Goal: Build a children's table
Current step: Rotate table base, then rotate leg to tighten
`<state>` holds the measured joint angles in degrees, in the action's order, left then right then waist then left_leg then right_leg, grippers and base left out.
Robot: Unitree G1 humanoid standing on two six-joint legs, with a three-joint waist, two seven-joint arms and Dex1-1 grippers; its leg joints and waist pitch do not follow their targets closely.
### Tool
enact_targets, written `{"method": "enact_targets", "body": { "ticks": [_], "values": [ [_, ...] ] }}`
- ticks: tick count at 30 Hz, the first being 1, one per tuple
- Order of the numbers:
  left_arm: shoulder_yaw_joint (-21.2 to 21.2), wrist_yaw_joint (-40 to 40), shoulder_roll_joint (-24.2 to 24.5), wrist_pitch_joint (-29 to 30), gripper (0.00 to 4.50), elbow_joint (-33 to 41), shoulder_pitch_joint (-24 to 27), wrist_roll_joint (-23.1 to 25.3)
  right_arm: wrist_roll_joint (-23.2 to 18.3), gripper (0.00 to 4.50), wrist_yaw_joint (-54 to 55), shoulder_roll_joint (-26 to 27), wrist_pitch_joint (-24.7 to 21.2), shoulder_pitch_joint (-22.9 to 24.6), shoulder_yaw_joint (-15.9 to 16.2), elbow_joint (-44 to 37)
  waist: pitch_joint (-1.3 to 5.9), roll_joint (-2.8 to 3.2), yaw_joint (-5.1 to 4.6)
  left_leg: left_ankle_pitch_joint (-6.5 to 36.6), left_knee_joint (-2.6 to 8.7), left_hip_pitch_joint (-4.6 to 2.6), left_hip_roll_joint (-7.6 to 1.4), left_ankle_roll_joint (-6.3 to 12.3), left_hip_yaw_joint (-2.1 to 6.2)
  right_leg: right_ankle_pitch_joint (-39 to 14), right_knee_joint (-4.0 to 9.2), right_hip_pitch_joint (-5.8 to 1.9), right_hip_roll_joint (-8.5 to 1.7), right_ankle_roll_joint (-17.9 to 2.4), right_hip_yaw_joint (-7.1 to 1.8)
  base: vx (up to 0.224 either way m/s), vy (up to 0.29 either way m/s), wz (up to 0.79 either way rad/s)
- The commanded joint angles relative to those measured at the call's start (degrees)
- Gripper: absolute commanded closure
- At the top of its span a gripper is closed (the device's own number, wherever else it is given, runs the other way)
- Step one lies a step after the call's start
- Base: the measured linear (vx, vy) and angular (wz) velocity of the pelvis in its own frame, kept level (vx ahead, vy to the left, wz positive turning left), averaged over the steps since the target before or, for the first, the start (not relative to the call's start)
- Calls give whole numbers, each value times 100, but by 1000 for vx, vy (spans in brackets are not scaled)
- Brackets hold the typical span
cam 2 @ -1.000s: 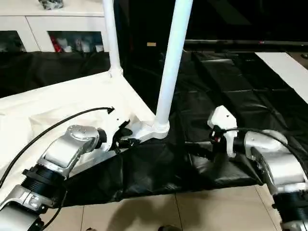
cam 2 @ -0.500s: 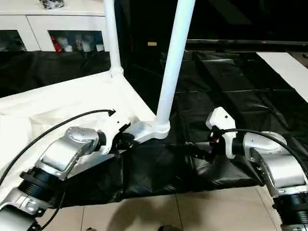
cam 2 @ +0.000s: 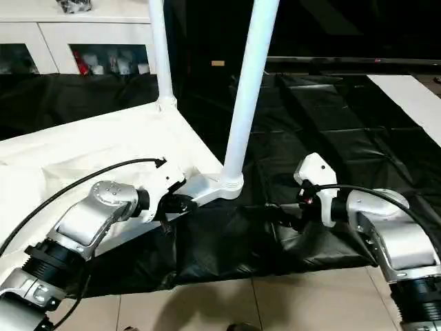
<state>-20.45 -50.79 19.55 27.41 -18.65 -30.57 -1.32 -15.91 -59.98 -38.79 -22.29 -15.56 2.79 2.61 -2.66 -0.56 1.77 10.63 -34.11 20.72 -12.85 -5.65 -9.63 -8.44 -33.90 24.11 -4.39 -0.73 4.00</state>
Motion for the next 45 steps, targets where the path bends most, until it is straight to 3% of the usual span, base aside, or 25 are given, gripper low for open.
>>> {"method": "enact_targets", "body": {
  "ticks": [1, 4, 7, 9, 10, 11, 14, 15, 19, 21, 22, 23, 24, 25, 34, 35, 45],
  "values": [
    [-24, -362, 72, -340, 447, -401, -57, -58, -71, 0, 24, 66, 6, -11, 5, -88, 331, -86, 2, 1507, 328, 8, 99, 396, -66, -3102, 605, -272, -182, -319, -97, 0, 0, 0],
    [21, -909, 142, -1017, 447, -689, -71, -196, -74, 0, 65, 174, 31, -34, 56, -61, 324, -76, -12, 1668, 325, -11, 124, 339, -53, -3539, 670, -246, -187, -109, -61, 0, 0, 0],
    [27, -1239, 212, -1585, 447, -977, -119, -222, 13, 0, 105, 269, 100, -54, 180, -24, 326, -57, -3, 1720, 335, -29, 119, 324, -45, -3597, 686, -229, -194, -82, -63, 0, 0, 0],
    [-8, -1278, 253, -1858, 447, -1202, -198, -152, 87, 0, 130, 325, 157, -65, 260, 0, 329, -41, 10, 1749, 349, -59, 103, 322, -49, -3400, 667, -207, -185, -181, -78, 0, 0, 0],
    [13, -1544, 294, -1958, 447, -1335, -283, -223, 156, 0, 231, 495, 218, -165, 349, 138, 330, 18, 8, 1820, 379, -50, 82, 287, -33, -3286, 634, -236, -196, -250, -78, 0, 0, 0],
    [13, -1544, 294, -1958, 447, -1335, -283, -223, 156, 0, 231, 495, 218, -165, 349, 138, 335, -3, -6, 1819, 380, -40, 86, 283, -38, -3267, 647, -238, -201, -256, -76, 0, 0, 0],
    [89, -1863, 303, -2109, 447, -1510, -373, -345, 399, 0, 257, 722, 490, -313, 638, 447, 351, 13, -27, 1801, 404, -30, 70, 238, -25, -2986, 592, -270, -211, -415, -89, 0, 0, 0],
    [91, -1903, 303, -2169, 447, -1584, -397, -330, 586, 0, 337, 789, 655, -384, 763, 577, 353, 14, -4, 1791, 396, -58, 56, 230, -40, -2888, 589, -244, -225, -485, -112, 0, 0, 0],
    [145, -2150, 243, -2238, 447, -1784, -458, -401, 892, 0, 515, 1178, 924, -774, 1027, 1201, 373, 48, -4, 1612, 412, -38, 34, 194, -45, -2263, 483, -295, -242, -828, -158, 0, 0, 0],
    [150, -2237, 223, -2344, 447, -1925, -494, -413, 995, 0, 634, 1284, 1098, -941, 1083, 1521, 368, 56, -12, 1574, 407, -34, 45, 173, -55, -2161, 466, -306, -236, -918, -162, 0, 0, 0],
    [148, -2252, 222, -2387, 447, -1956, -494, -411, 1038, 0, 687, 1331, 1179, -1015, 1102, 1662, 373, 26, 5, 1535, 398, -67, 33, 187, -71, -2047, 457, -300, -229, -961, -182, 0, 0, 0],
    [147, -2254, 223, -2416, 447, -1969, -491, -408, 1047, 0, 738, 1383, 1218, -1085, 1093, 1786, 371, 37, 17, 1513, 395, -72, 30, 195, -74, -1998, 439, -295, -235, -1002, -190, 0, 0, 0],
    [154, -2275, 221, -2449, 450, -1993, -491, -403, 1046, 0, 777, 1432, 1250, -1138, 1078, 1883, 364, 10, 19, 1471, 395, -54, 31, 204, -83, -1971, 431, -304, -234, -1031, -203, 0, 0, 0],
    [158, -2309, 223, -2460, 450, -2009, -489, -405, 1008, 28, 761, 1489, 1250, -1199, 1060, 1979, 366, 15, 23, 1420, 399, -35, 33, 195, -76, -1929, 404, -329, -235, -1049, -204, 0, 0, 0],
    [260, -2518, 226, -2620, 450, -2209, -522, -378, 1071, 86, 396, 1703, 1608, -1538, 1162, 2825, 338, -15, 7, 1511, 403, -29, 38, 201, -75, -2455, 450, -317, -254, -856, -200, 0, 0, 0],
    [266, -2527, 225, -2636, 450, -2232, -535, -378, 1078, 108, 385, 1726, 1656, -1574, 1166, 2920, 342, -15, 6, 1518, 400, -34, 39, 204, -75, -2488, 453, -313, -258, -857, -199, 0, 0, 0],
    [320, -2622, 237, -2729, 450, -2383, -630, -355, 1075, 172, 166, 1883, 1900, -1811, 1160, 3537, 338, -3, -6, 1539, 405, -30, 32, 219, -69, -2590, 452, -311, -255, -865, -192, 0, 0, 0]
  ]
}}
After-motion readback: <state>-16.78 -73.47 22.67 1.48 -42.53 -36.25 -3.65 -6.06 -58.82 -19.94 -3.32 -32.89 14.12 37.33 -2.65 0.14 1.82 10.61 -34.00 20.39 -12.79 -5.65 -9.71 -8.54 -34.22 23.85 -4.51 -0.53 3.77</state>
